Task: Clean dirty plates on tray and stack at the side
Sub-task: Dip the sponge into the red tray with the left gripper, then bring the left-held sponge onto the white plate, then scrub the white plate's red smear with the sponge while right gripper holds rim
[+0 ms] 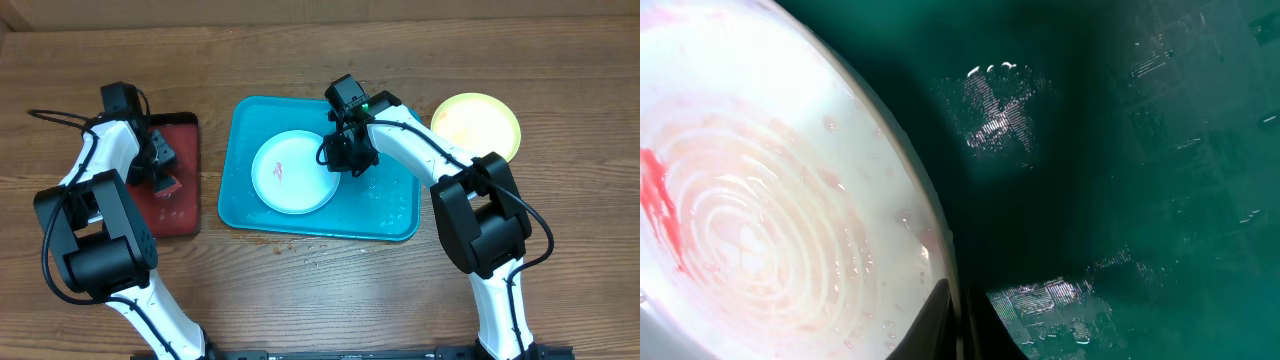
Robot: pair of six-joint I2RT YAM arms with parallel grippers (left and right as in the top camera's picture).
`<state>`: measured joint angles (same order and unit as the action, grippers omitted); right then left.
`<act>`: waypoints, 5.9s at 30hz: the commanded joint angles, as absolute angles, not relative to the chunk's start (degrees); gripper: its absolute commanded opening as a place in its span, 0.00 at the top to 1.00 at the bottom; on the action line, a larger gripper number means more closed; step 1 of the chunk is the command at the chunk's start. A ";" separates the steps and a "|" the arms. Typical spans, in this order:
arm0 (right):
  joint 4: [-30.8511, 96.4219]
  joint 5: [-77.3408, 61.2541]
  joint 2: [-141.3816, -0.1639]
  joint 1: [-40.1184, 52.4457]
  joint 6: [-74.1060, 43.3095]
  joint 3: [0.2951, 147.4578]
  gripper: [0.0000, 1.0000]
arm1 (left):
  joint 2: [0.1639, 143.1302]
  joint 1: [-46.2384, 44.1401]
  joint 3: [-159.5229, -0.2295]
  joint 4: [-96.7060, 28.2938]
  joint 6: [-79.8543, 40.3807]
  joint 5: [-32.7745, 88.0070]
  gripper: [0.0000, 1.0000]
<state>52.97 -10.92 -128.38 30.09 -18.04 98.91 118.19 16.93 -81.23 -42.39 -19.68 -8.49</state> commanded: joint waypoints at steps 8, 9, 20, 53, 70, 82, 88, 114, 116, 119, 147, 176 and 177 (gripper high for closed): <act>52.53 -9.91 -128.07 30.04 -18.24 98.56 0.96 | 117.14 16.86 -80.99 -50.04 -19.29 -0.58 0.29; 52.53 -9.91 -128.07 30.04 -18.24 98.56 0.96 | 117.14 16.86 -80.99 -50.22 -19.29 -0.47 0.44; 52.56 -9.91 -128.07 30.04 -18.26 98.56 0.96 | 117.14 16.86 -80.99 -46.72 -19.25 -0.67 0.14; 52.53 -9.89 -128.07 30.04 -18.26 98.56 0.96 | 112.60 16.84 -105.62 -66.67 -19.31 2.90 0.96; 52.07 -10.70 -129.86 30.06 -18.31 98.56 0.96 | 110.56 15.66 -98.91 -66.85 -11.86 18.24 0.96; 51.00 -13.21 -130.06 30.37 -18.31 98.56 0.96 | 107.81 7.90 -97.86 -67.11 -12.47 21.26 0.96; 51.05 -13.19 -130.06 30.44 -18.31 98.56 0.96 | 108.47 -1.61 -93.45 -61.41 -13.04 20.27 0.96; 50.85 -12.71 -130.08 30.41 -22.76 98.56 0.96 | 108.49 -18.35 -75.50 -34.89 -24.88 3.81 0.95; 50.85 -12.71 -130.08 30.41 -22.76 98.56 0.96 | 108.49 -18.35 -74.67 -33.01 -24.91 3.84 0.95; 50.85 -12.71 -130.08 30.41 -22.74 98.56 0.96 | 108.49 -18.35 -73.19 -30.28 -24.93 3.88 0.94; 51.46 -11.42 -130.08 30.41 -22.72 98.56 0.96 | 110.10 -18.02 -80.42 -37.54 -23.77 4.49 0.50; 51.51 -11.42 -130.08 30.41 -22.70 98.56 0.96 | 116.18 -16.95 -77.73 -38.83 -24.01 -4.84 0.92; 51.53 -11.42 -130.08 30.41 -22.61 98.56 0.96 | 116.18 -16.75 -77.73 -39.35 -23.70 -6.46 0.96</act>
<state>51.46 -12.69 -129.08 30.11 -22.44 98.91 115.52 -18.13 -78.04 -38.26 -24.71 0.93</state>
